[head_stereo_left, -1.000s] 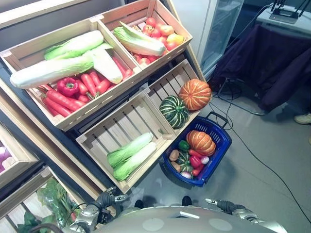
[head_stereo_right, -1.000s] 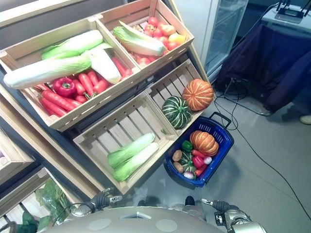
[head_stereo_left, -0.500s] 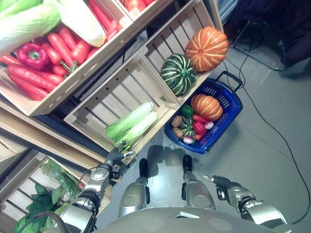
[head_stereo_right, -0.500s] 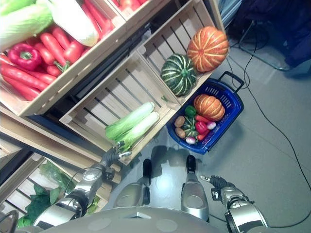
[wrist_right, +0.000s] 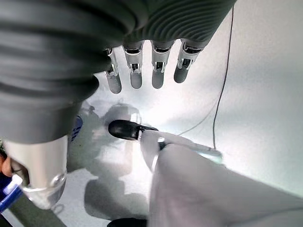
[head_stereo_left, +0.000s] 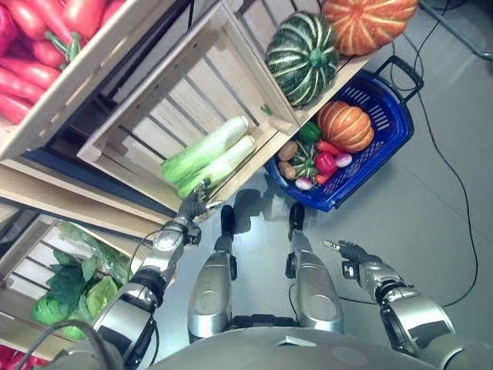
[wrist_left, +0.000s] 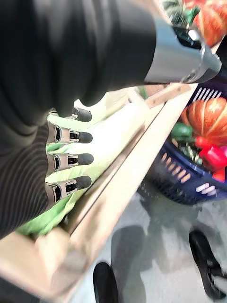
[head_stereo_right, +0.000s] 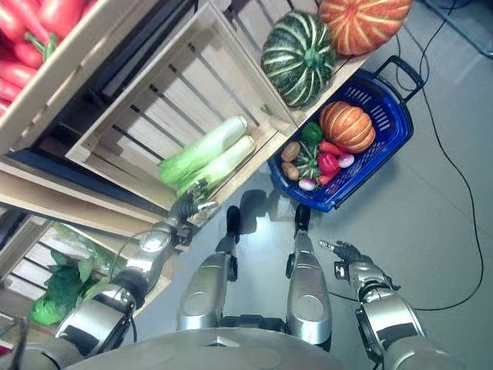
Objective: Pick up fruits and vegetables into the basket
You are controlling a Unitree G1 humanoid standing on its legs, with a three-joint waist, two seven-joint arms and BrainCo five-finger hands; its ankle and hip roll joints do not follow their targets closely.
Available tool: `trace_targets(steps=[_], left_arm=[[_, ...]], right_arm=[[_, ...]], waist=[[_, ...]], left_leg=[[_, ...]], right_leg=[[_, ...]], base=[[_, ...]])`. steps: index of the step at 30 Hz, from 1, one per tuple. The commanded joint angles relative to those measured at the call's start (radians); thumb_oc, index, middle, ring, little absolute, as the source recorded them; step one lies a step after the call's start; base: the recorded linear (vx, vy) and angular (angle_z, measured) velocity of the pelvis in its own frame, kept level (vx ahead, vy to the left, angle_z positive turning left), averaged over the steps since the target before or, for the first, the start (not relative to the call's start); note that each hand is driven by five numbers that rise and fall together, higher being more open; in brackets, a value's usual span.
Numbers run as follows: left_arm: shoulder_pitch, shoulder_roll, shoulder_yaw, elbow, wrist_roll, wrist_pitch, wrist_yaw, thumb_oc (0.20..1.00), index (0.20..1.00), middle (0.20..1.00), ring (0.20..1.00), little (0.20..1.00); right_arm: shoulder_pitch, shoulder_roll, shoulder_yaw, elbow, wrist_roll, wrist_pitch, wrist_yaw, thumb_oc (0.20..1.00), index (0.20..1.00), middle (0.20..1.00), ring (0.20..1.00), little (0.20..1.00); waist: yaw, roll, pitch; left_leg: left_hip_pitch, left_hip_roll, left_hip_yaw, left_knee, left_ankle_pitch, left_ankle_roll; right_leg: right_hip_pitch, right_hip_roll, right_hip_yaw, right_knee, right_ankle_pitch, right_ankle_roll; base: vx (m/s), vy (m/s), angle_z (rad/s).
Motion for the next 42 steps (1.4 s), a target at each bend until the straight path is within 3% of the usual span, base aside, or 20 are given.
trace_targets(steps=[1, 9, 18, 32, 42], left_arm=[[-0.033, 0.051, -0.036, -0.071, 0.0, -0.088, 0.1, 1.0, 1.0, 1.0, 1.0, 1.0], [-0.124, 0.116, -0.047, -0.186, 0.117, -0.104, 0.316, 1.0, 1.0, 1.0, 1.0, 1.0], [-0.247, 0.182, -0.006, -0.19, 0.235, -0.065, 0.443, 1.0, 1.0, 1.0, 1.0, 1.0], [-0.442, 0.226, -0.024, -0.014, 0.351, 0.018, 0.449, 1.0, 1.0, 1.0, 1.0, 1.0], [-0.579, 0.265, -0.114, 0.132, 0.518, 0.078, 0.507, 1.0, 1.0, 1.0, 1.0, 1.0]], right_arm=[[-0.001, -0.025, 0.03, 0.001, 0.063, 0.002, -0.021, 1.0, 1.0, 1.0, 1.0, 1.0], [-0.039, -0.03, 0.039, 0.002, 0.088, 0.0, -0.035, 1.0, 1.0, 1.0, 1.0, 1.0], [-0.059, -0.038, 0.052, -0.007, 0.115, -0.003, -0.037, 1.0, 1.0, 1.0, 1.0, 1.0], [-0.11, -0.04, 0.097, -0.018, 0.115, 0.012, -0.03, 1.0, 1.0, 1.0, 1.0, 1.0], [-0.148, -0.042, 0.142, -0.007, 0.123, 0.008, -0.02, 1.0, 1.0, 1.0, 1.0, 1.0]], waist=[[0.005, -0.022, 0.014], [0.012, -0.017, 0.046], [-0.001, -0.023, 0.046], [-0.051, -0.042, 0.046], [-0.084, -0.054, 0.046]], left_leg=[[-0.1, -0.049, 0.001, 0.093, -0.05, 0.057], [-0.213, -0.064, -0.016, 0.207, -0.064, 0.068], [-0.344, -0.073, -0.021, 0.338, -0.088, 0.073], [-0.447, -0.061, 0.003, 0.418, -0.101, 0.073], [-0.482, -0.046, 0.012, 0.435, -0.099, 0.064]], right_leg=[[-0.105, -0.065, 0.061, 0.165, -0.03, 0.029], [-0.208, -0.057, 0.064, 0.284, -0.062, 0.02], [-0.332, -0.037, 0.083, 0.41, -0.1, 0.004], [-0.44, -0.001, 0.122, 0.481, -0.116, -0.013], [-0.475, 0.015, 0.144, 0.491, -0.118, -0.019]], base=[[-0.12, 0.006, 0.03], [-0.08, -0.011, 0.02], [-0.03, -0.017, 0.12], [0.0, 0.001, 0.0], [-0.01, 0.008, -0.04]])
